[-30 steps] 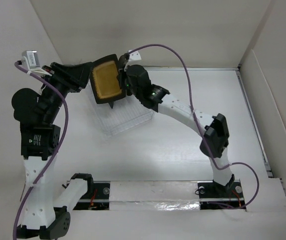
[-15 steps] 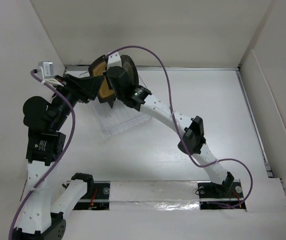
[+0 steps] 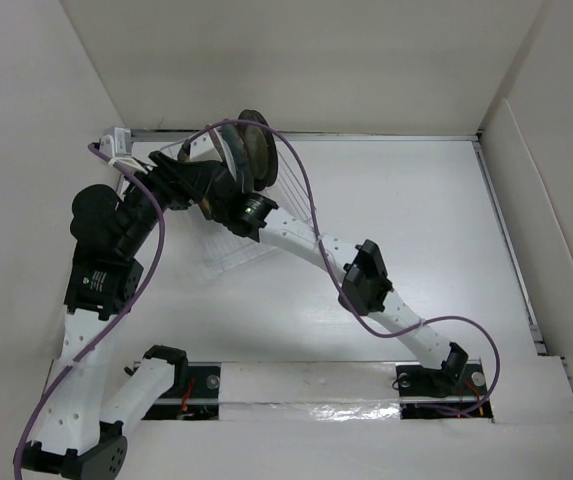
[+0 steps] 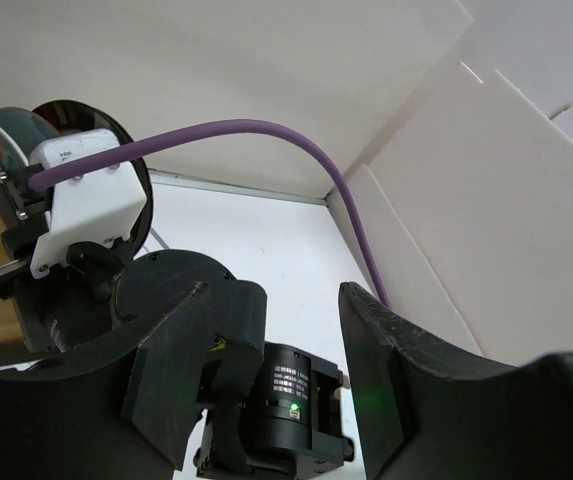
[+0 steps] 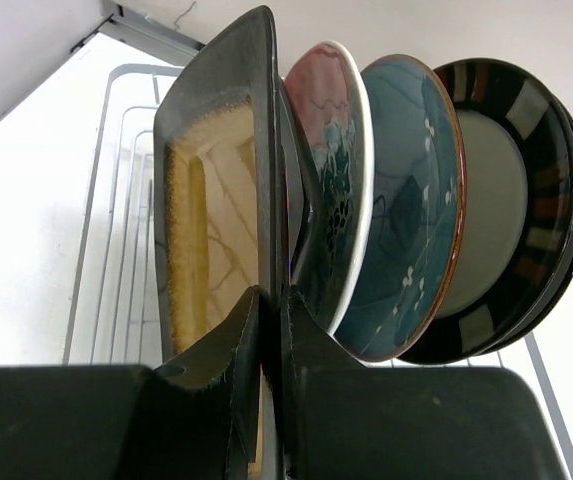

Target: Load the plates into the dish rack

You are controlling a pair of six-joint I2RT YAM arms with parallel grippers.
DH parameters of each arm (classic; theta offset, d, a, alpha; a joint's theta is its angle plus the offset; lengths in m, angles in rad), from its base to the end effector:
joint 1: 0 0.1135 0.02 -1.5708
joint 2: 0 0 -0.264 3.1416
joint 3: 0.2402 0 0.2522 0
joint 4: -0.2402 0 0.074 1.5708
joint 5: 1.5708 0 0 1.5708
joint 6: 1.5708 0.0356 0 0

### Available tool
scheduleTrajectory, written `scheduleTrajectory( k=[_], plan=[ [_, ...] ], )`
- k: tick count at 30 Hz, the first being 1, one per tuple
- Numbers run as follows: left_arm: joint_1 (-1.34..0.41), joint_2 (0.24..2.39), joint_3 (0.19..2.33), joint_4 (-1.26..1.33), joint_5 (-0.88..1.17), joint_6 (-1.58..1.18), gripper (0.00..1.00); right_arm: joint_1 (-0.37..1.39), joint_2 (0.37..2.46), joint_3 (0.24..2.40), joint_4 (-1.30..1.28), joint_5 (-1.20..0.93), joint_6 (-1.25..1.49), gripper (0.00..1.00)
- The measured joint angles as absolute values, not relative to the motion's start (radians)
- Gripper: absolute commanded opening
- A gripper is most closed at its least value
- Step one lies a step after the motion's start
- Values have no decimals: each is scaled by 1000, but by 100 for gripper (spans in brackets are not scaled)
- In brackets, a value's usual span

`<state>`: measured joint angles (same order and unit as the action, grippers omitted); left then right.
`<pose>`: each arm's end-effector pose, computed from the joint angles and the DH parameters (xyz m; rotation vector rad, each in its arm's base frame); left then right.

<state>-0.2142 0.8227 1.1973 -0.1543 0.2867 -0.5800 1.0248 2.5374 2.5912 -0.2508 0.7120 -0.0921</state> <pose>0.1464 -0.0421 0.4761 -0.0065 1.4125 -0.8563 0.3198 0.4816 0.3168 -0.4462 1.6610 0.0602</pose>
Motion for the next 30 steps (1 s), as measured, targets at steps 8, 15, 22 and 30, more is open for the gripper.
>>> scheduleTrajectory(
  k=[8,15,22,30],
  plan=[
    [-214,838,1197,-153,273,-580,50,1026,2548,2590,-199,719,-101,15],
    [-214,839,1171,-147,252,-575,50,1022,2548,2569,-84,717,-89,27],
    [-214,839,1142,-131,243,-574,50,1021,2548,2488,32,663,-16,37],
    [-214,837,1138,-132,201,-570,48,1017,2548,2477,61,571,87,46]
  ],
)
